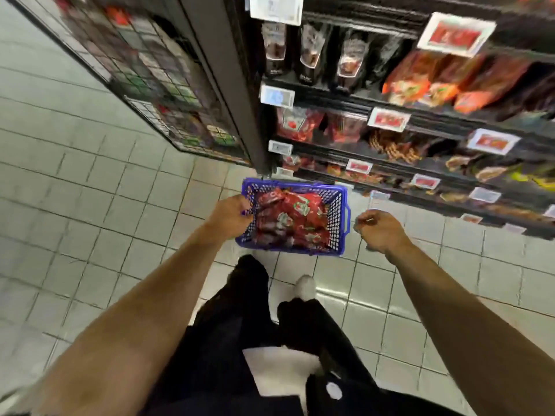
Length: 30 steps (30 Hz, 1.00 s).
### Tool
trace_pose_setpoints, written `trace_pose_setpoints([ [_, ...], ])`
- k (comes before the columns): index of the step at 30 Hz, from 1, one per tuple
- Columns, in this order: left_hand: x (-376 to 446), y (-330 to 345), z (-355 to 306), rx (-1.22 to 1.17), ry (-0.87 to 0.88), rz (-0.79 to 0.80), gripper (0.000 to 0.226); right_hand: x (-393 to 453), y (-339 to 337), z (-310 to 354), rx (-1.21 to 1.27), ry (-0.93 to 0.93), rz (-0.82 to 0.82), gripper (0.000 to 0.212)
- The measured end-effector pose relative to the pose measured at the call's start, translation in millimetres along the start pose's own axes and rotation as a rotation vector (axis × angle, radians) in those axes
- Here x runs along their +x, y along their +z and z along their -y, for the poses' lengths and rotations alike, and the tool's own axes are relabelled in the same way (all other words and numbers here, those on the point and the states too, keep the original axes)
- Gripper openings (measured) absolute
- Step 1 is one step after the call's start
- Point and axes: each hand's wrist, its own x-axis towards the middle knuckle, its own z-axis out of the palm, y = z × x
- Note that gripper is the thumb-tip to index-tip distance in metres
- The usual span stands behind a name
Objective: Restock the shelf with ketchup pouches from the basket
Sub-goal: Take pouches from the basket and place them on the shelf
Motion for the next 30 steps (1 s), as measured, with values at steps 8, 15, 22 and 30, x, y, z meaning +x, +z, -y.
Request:
trace_pose_setpoints([
  [8,81.5,112.1,79.3,-0.046,-0.178,0.132,0.045,94.8,90.0,-42.7,0.344,0.304,0.149,0.002],
  [15,234.2,213.7,152.6,-0.309,-0.360,-0.100,0.095,257.1,213.8,-80.9,0.882,0.612,0.243,0.016],
  [22,378.3,350.1,179.8,-0.276,-0.286,0.016,0.106,408.6,320.8,-122.3,1.267,0.675,0.256,0.030],
  [30,430.6,400.4,199.3,0.028,0.016,-0.357,0.075,489.9,355.1,-109.7,1.260,0.808,0.137,0.039],
])
